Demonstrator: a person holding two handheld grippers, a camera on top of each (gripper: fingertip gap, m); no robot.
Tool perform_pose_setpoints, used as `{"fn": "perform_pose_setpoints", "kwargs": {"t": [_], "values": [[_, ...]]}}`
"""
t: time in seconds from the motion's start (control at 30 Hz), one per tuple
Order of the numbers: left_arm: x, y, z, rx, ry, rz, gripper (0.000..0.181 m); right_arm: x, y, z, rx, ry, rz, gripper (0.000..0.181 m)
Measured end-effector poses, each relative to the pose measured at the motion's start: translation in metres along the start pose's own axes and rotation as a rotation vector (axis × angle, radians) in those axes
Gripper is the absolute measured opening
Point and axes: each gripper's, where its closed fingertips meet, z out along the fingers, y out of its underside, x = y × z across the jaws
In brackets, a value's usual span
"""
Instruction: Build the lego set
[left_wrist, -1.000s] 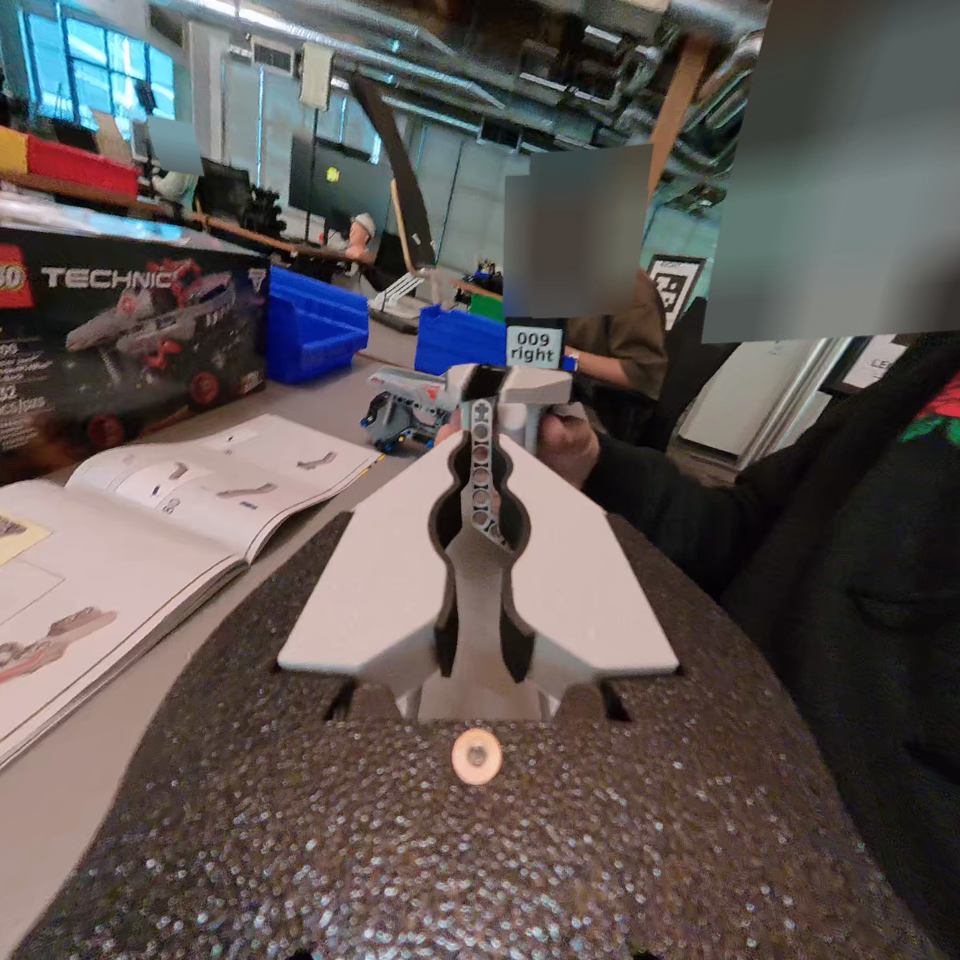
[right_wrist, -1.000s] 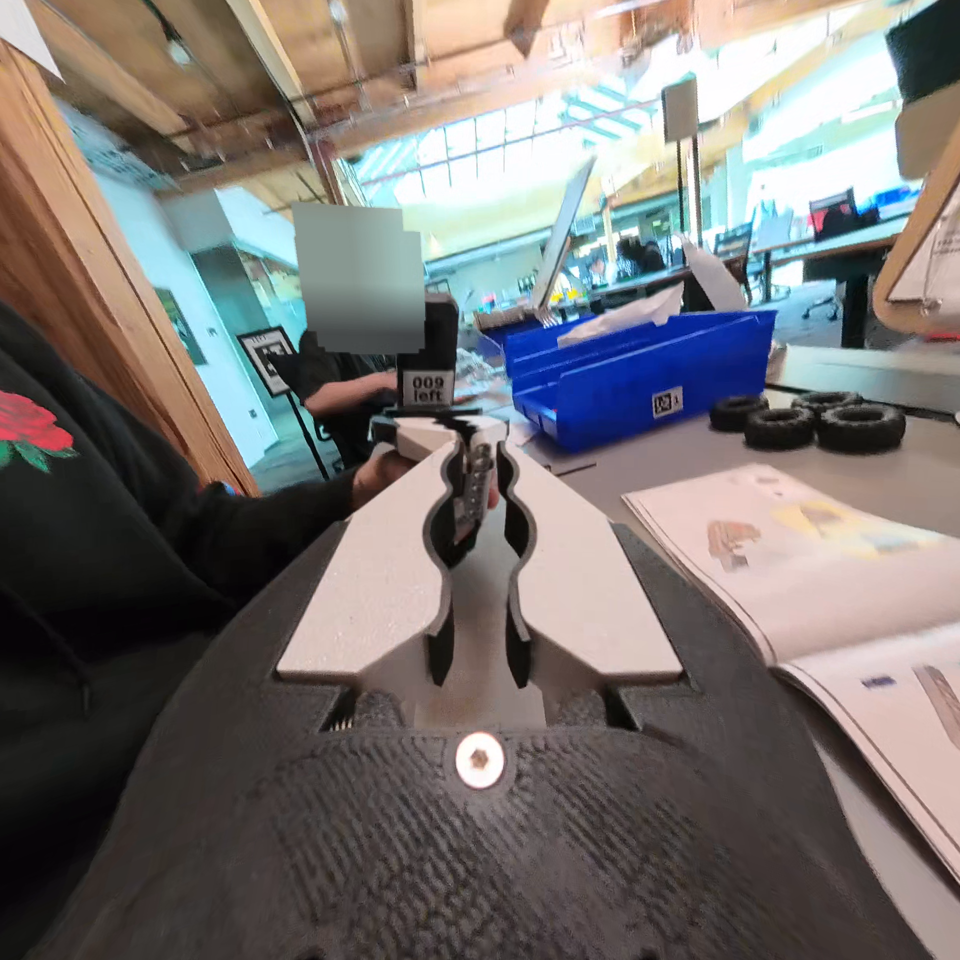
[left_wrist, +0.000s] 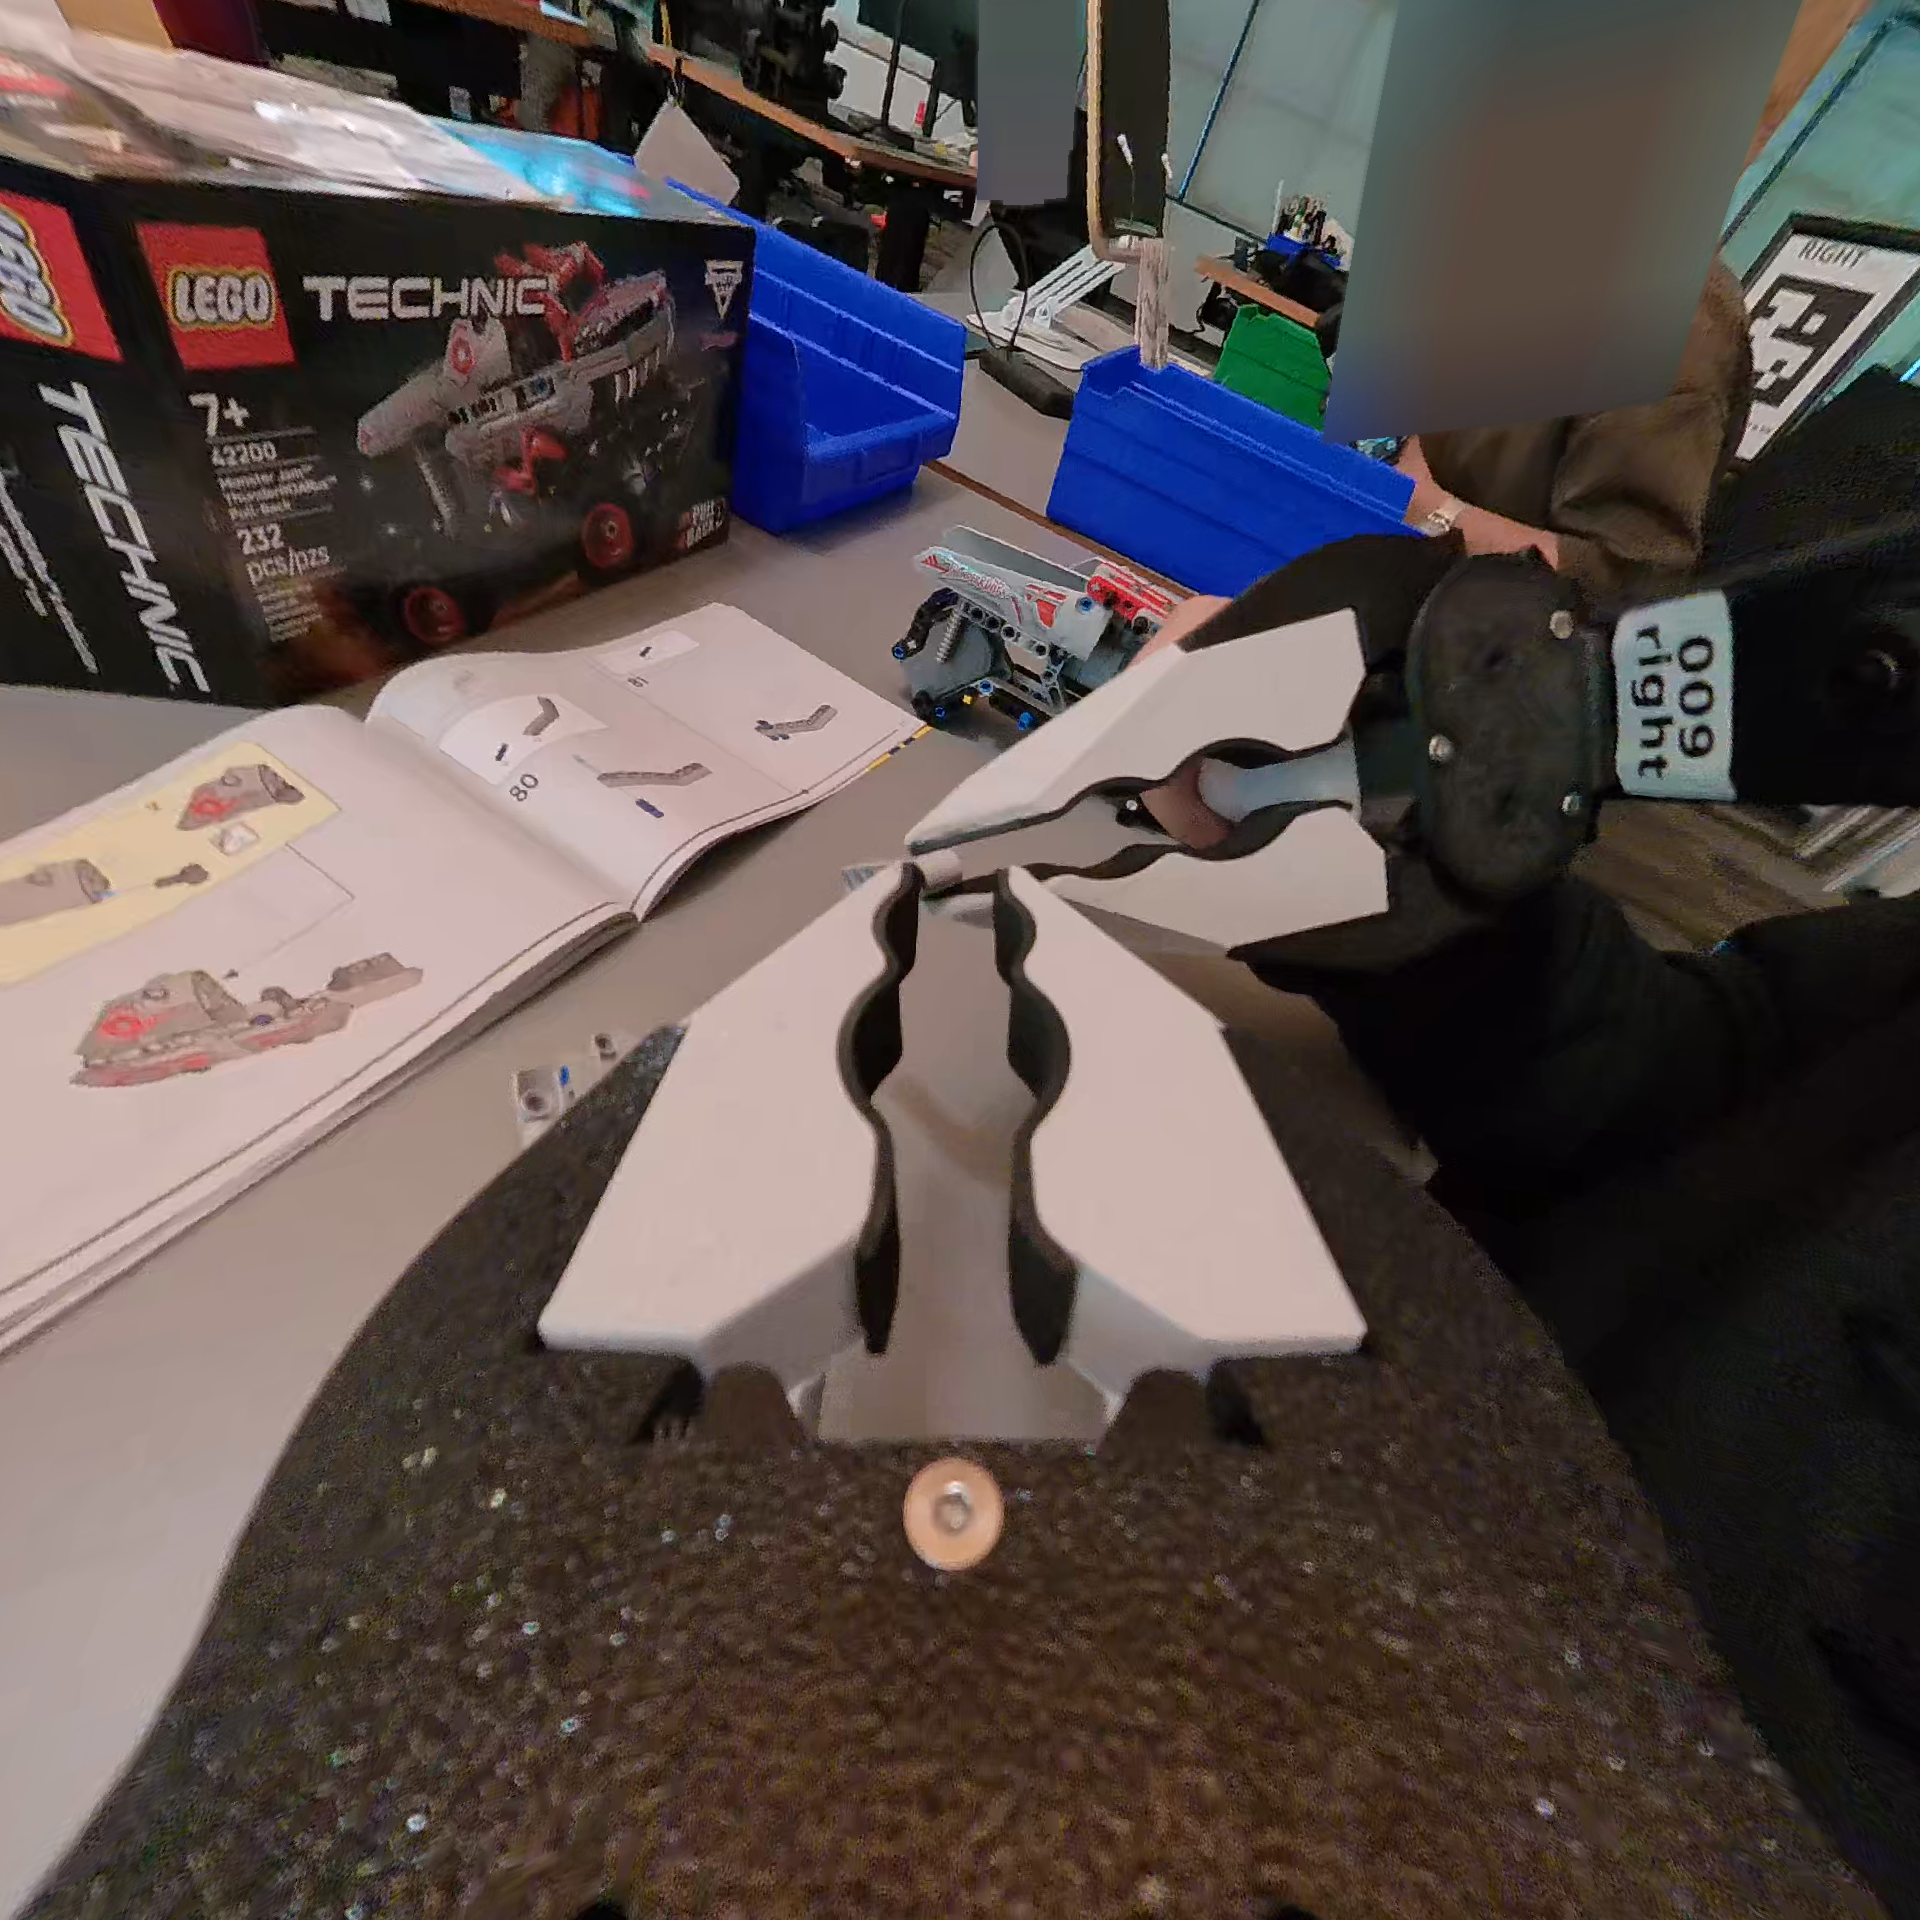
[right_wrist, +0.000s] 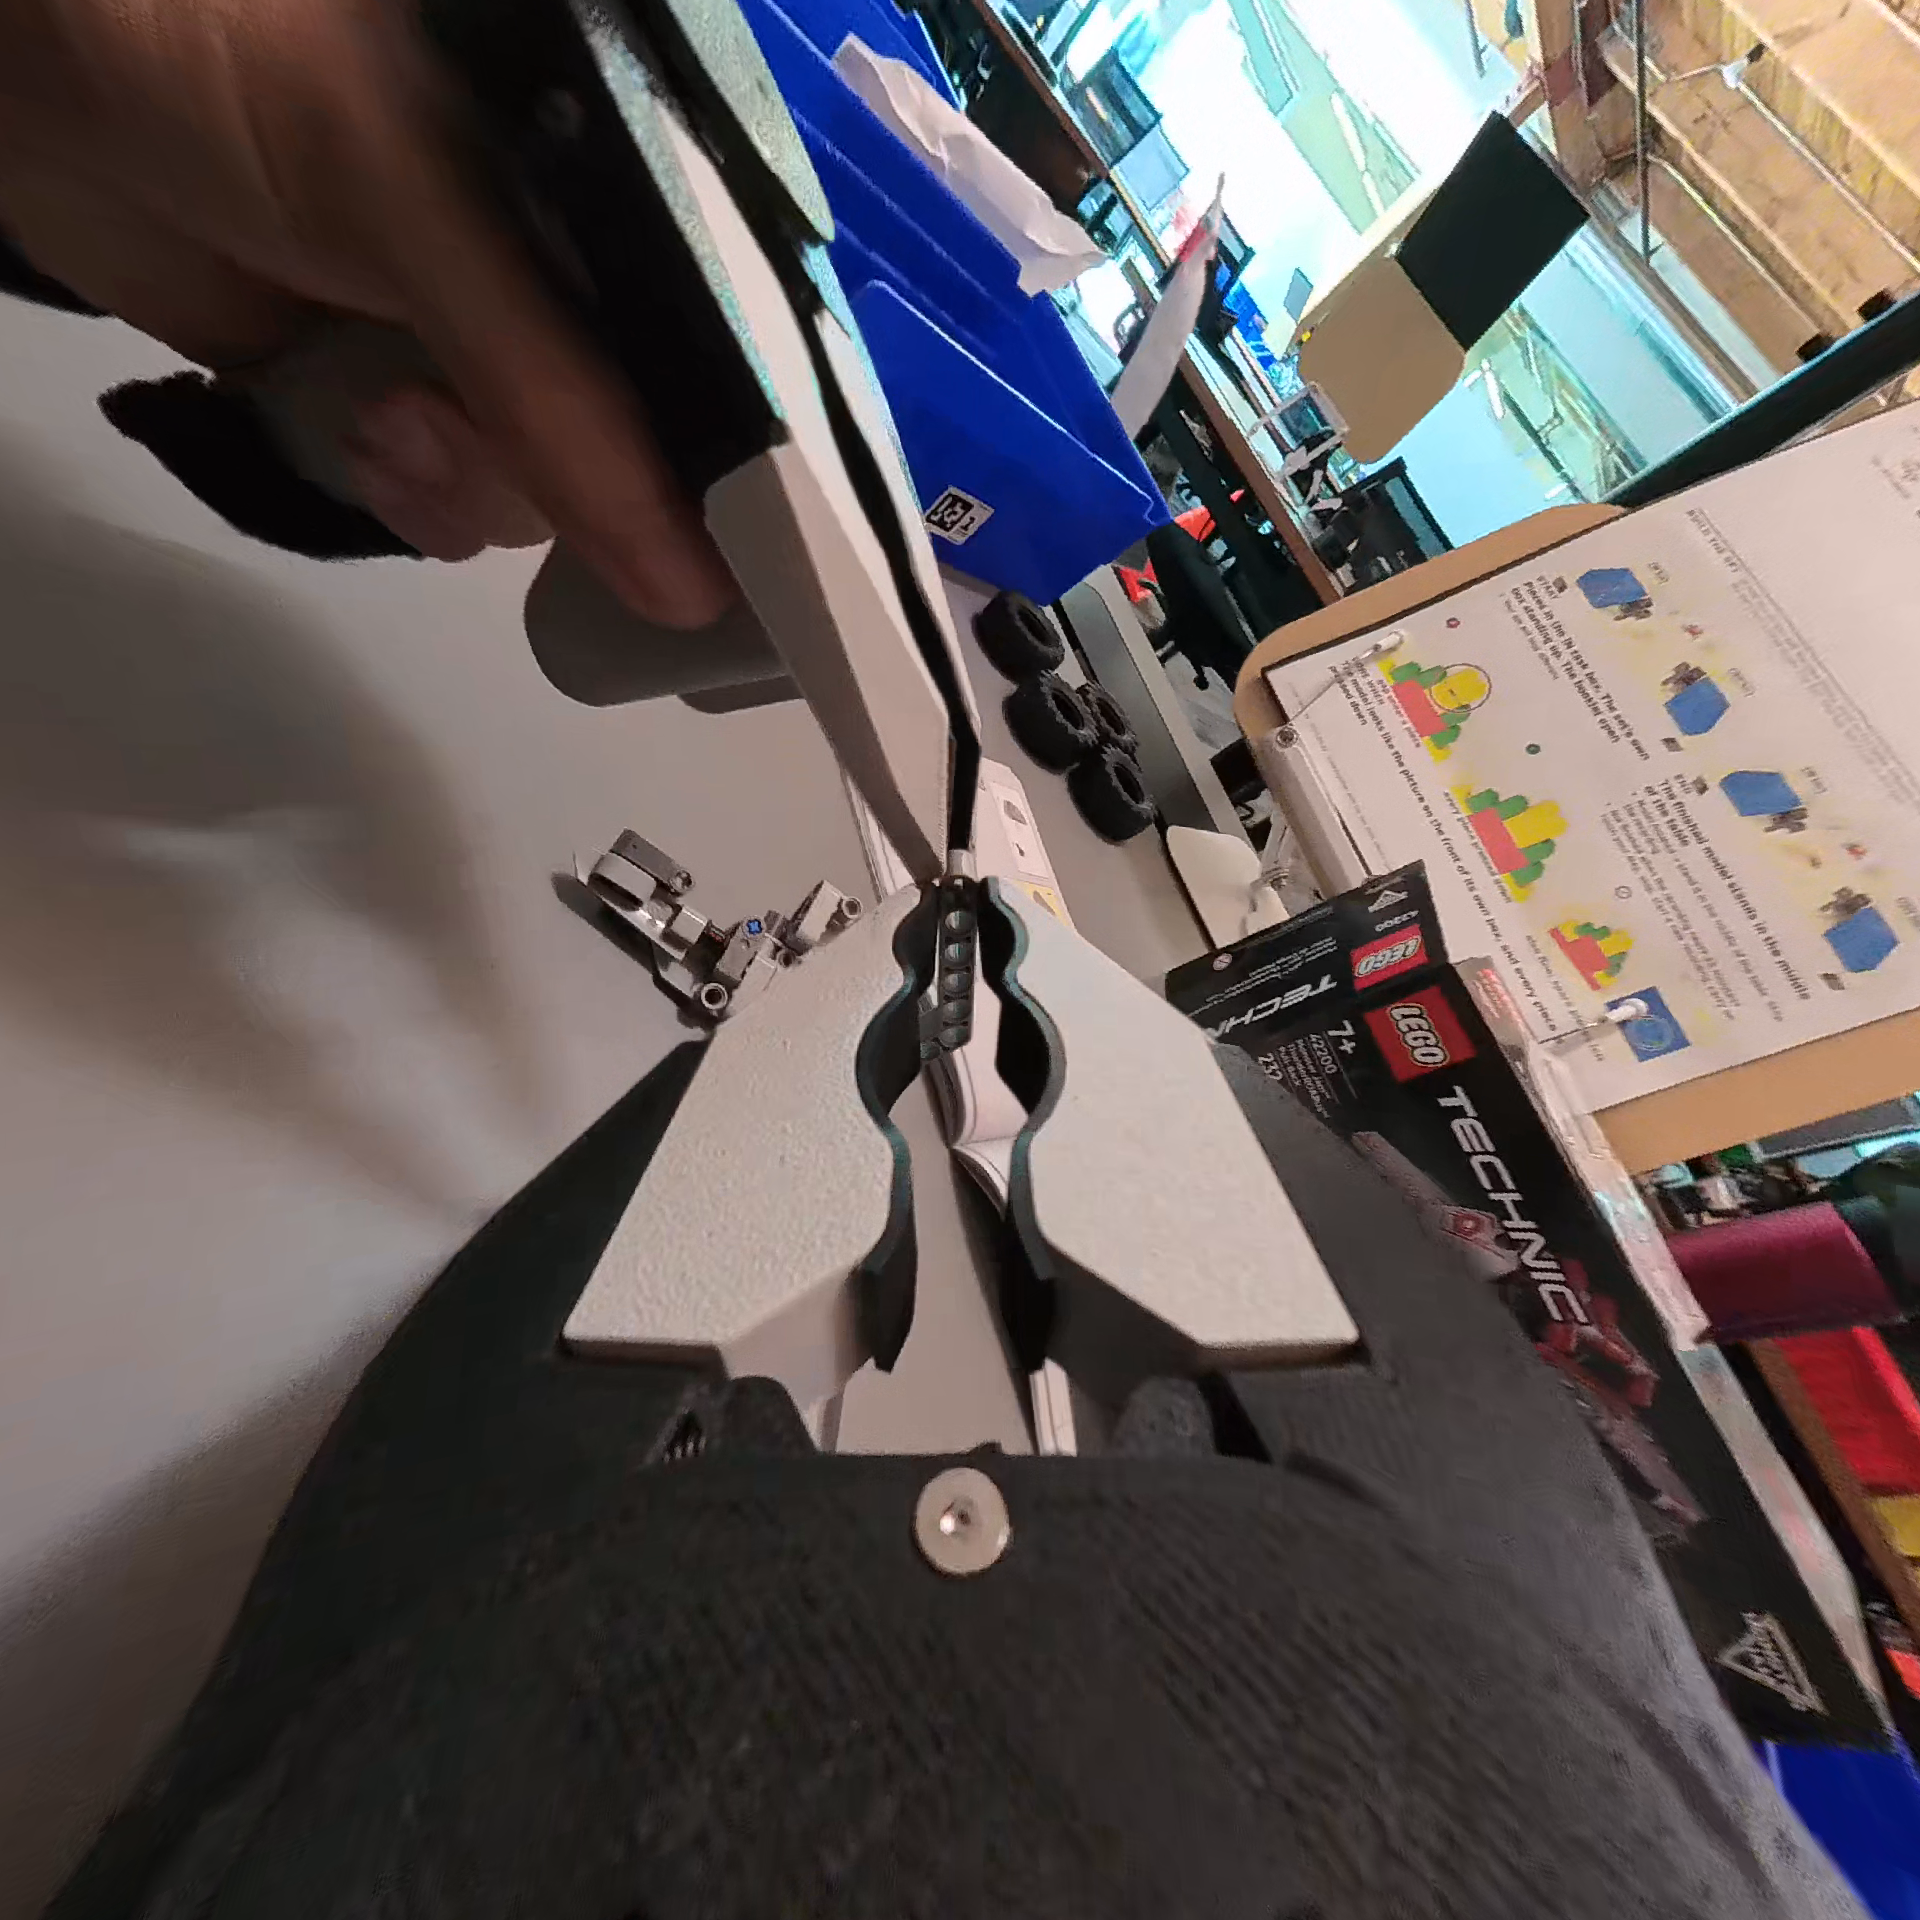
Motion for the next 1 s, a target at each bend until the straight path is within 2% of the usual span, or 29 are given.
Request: {"fn": "perform_pose_setpoints", "kwargs": {"t": [0.27, 0.33, 0.53, 0.73, 1.0], "values": [[-0.001, 0.002, -0.001, 0.008, 0.042, -0.117, 0.017, -0.005, 0.005, 0.003, -0.054, 0.013, -0.116, 0.006], [-0.006, 0.008, 0.000, -0.032, 0.006, -0.093, 0.013, -0.008, 0.005, 0.004, -0.057, 0.005, -0.128, 0.006], [-0.006, 0.009, 0.000, -0.043, -0.007, -0.071, 0.007, -0.010, 0.000, 0.004, -0.048, 0.009, -0.156, 0.006], [0.004, 0.005, -0.005, -0.003, 0.164, -0.222, 0.006, -0.011, -0.008, 0.000, 0.069, -0.037, -0.050, 0.007], [0.003, 0.007, -0.005, -0.013, 0.182, -0.261, 0.005, -0.012, -0.007, 0.001, 0.111, -0.044, -0.014, 0.006]]}}
